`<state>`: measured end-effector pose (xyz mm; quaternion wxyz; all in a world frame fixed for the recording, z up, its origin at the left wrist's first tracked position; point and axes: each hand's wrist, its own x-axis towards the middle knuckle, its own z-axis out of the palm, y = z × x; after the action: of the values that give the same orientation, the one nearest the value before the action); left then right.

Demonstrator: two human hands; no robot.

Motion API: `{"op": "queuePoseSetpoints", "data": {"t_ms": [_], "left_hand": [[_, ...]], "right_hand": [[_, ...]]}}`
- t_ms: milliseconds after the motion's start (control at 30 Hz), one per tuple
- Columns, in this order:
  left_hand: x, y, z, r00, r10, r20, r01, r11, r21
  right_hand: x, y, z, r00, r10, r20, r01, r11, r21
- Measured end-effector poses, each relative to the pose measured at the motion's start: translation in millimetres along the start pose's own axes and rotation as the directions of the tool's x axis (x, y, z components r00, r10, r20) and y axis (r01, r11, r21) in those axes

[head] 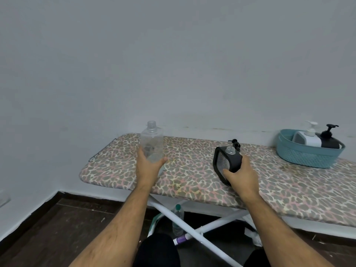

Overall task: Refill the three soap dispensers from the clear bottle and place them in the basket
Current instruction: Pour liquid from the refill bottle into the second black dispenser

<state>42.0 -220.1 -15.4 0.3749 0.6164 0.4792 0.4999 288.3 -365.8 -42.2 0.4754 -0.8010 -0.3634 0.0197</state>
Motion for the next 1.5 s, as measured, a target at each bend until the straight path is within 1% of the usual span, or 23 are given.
{"op": "queuePoseSetpoints", "data": {"t_ms": [200, 300, 400, 533, 700, 800, 900, 1033, 1200, 1400, 1500], "left_hand": [[4.9, -2.2, 2.6, 0.998, 0.031, -0.056, -0.029, 0.999, 0.026], [5.4, -2.7, 7.8, 0.994, 0.081, -0.069, -0.076, 0.995, 0.065], [-2.0, 4.8, 17.3, 0.989, 0.146, -0.007, -0.145, 0.983, 0.111], [-12.7, 15.8, 33.2, 0.963, 0.236, 0.131, -0.26, 0.94, 0.218], [-25.4, 29.9, 50.0, 0.922, 0.291, 0.256, -0.37, 0.856, 0.361], [-29.1, 34.5, 55.8, 0.877, 0.374, 0.301, -0.475, 0.77, 0.426], [-28.5, 38.4, 60.4, 0.827, 0.447, 0.341, -0.561, 0.679, 0.473], [-25.9, 42.0, 60.0, 0.786, 0.476, 0.395, -0.617, 0.559, 0.554], [-21.0, 44.4, 59.7, 0.728, 0.511, 0.458, -0.677, 0.43, 0.597], [-21.7, 51.4, 62.7, 0.685, 0.554, 0.473, -0.707, 0.353, 0.613], [-22.9, 56.0, 64.5, 0.675, 0.552, 0.489, -0.716, 0.332, 0.614]], "right_hand": [[0.2, 2.9, 2.7, 1.0, 0.004, -0.013, -0.005, 0.999, -0.035], [-0.1, 3.6, 3.9, 1.0, 0.008, -0.019, -0.008, 1.0, -0.022], [-0.6, 4.6, 5.5, 1.0, 0.007, -0.019, -0.007, 1.0, -0.006], [-0.8, 4.4, 5.0, 1.0, -0.003, -0.017, 0.003, 1.0, 0.015], [2.0, 1.9, 3.2, 1.0, 0.01, -0.002, -0.01, 0.999, -0.036], [4.2, -0.1, 0.2, 1.0, 0.02, 0.018, -0.018, 0.996, -0.092], [2.0, -3.9, -2.6, 1.0, 0.008, -0.011, -0.009, 0.987, -0.161], [-2.8, -7.1, -1.6, 0.999, 0.007, -0.051, -0.018, 0.976, -0.215], [-4.9, -6.4, -1.8, 0.998, 0.017, -0.061, -0.028, 0.982, -0.184], [-8.7, -3.2, -4.8, 0.997, 0.024, -0.067, -0.034, 0.989, -0.144], [-9.3, -3.8, -5.0, 0.998, 0.033, -0.062, -0.042, 0.99, -0.137]]}}
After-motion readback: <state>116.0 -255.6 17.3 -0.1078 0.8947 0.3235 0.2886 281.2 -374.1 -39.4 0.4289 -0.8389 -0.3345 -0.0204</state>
